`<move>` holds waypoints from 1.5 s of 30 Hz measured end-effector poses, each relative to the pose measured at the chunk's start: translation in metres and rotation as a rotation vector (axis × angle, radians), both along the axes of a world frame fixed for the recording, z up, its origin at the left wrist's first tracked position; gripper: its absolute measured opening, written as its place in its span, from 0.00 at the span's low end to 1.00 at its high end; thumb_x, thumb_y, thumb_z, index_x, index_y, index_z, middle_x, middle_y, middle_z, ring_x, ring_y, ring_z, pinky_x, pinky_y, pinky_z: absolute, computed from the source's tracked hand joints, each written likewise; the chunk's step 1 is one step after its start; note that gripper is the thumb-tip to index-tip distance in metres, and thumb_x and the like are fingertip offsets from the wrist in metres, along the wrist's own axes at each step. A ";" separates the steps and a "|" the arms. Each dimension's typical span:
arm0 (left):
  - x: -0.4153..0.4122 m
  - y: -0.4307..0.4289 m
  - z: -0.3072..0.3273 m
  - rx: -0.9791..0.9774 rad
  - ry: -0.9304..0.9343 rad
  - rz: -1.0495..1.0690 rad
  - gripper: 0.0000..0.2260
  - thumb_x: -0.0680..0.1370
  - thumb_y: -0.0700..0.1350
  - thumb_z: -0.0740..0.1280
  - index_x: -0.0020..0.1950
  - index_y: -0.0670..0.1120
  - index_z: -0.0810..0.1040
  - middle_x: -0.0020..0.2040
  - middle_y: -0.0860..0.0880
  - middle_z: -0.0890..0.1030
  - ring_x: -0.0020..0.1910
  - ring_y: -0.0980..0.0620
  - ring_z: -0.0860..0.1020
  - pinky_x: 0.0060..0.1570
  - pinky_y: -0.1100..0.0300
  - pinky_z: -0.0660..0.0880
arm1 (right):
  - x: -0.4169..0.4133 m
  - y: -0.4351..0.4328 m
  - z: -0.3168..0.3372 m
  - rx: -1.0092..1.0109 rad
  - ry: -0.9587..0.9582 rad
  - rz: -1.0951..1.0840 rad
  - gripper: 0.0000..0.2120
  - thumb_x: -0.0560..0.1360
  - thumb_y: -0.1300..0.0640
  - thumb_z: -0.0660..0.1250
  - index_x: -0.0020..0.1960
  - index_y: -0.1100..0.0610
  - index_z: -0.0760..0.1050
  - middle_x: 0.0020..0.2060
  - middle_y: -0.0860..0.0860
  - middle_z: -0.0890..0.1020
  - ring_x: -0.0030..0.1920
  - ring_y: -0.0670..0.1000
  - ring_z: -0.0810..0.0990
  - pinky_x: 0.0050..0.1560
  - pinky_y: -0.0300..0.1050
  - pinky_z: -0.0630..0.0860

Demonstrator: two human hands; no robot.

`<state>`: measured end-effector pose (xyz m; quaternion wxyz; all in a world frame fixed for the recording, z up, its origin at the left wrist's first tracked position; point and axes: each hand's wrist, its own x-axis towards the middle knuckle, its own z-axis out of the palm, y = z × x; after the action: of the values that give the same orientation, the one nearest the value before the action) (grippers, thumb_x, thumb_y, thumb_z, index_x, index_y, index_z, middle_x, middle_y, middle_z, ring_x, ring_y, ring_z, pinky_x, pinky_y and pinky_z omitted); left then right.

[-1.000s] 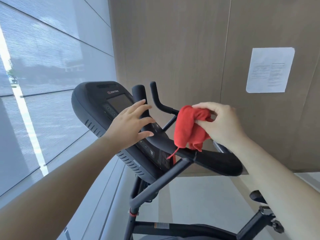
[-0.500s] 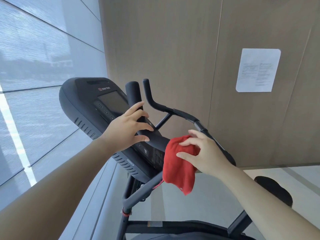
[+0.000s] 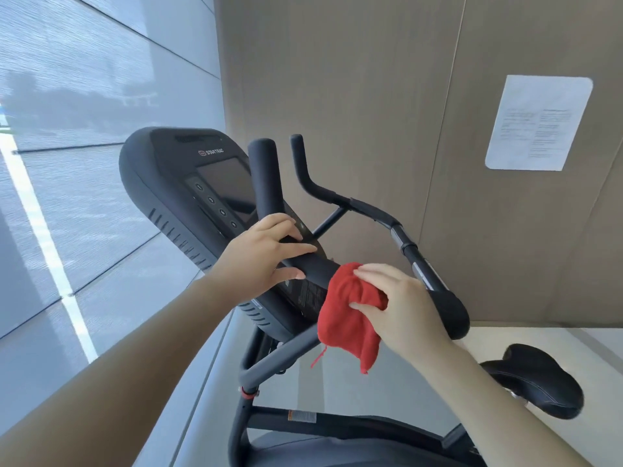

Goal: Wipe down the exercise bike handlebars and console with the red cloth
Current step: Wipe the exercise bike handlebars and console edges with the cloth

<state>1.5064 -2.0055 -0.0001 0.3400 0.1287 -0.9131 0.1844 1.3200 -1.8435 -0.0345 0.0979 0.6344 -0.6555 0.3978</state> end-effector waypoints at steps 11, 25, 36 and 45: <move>-0.002 0.006 -0.005 0.033 0.012 0.062 0.21 0.73 0.61 0.58 0.59 0.54 0.79 0.54 0.51 0.77 0.63 0.52 0.65 0.54 0.56 0.75 | 0.003 -0.004 -0.005 -0.070 0.011 0.022 0.15 0.71 0.60 0.71 0.57 0.54 0.79 0.55 0.47 0.80 0.54 0.48 0.79 0.57 0.38 0.72; 0.044 -0.012 0.039 0.022 0.203 -0.015 0.22 0.71 0.44 0.72 0.65 0.50 0.74 0.68 0.45 0.69 0.66 0.44 0.68 0.62 0.51 0.67 | 0.041 -0.032 0.048 -0.225 -0.317 -0.093 0.14 0.68 0.57 0.73 0.52 0.46 0.80 0.44 0.38 0.83 0.48 0.40 0.81 0.53 0.41 0.76; 0.043 -0.049 0.078 0.195 0.194 -0.183 0.28 0.77 0.55 0.60 0.74 0.48 0.59 0.73 0.53 0.62 0.70 0.51 0.64 0.68 0.56 0.63 | 0.081 -0.049 0.009 -0.247 0.019 -0.210 0.14 0.68 0.65 0.72 0.52 0.54 0.82 0.53 0.46 0.81 0.53 0.40 0.76 0.57 0.25 0.66; 0.047 -0.063 0.078 0.221 0.170 -0.309 0.27 0.75 0.42 0.63 0.74 0.47 0.60 0.73 0.52 0.62 0.70 0.50 0.64 0.66 0.59 0.63 | 0.112 -0.088 0.069 -0.424 -0.408 -0.236 0.09 0.68 0.57 0.74 0.47 0.46 0.81 0.43 0.42 0.84 0.45 0.43 0.81 0.49 0.42 0.77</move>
<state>1.5532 -2.0690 0.0783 0.4238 0.0387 -0.9048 0.0174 1.4322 -1.9318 0.0345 0.1403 0.4265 -0.6333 0.6304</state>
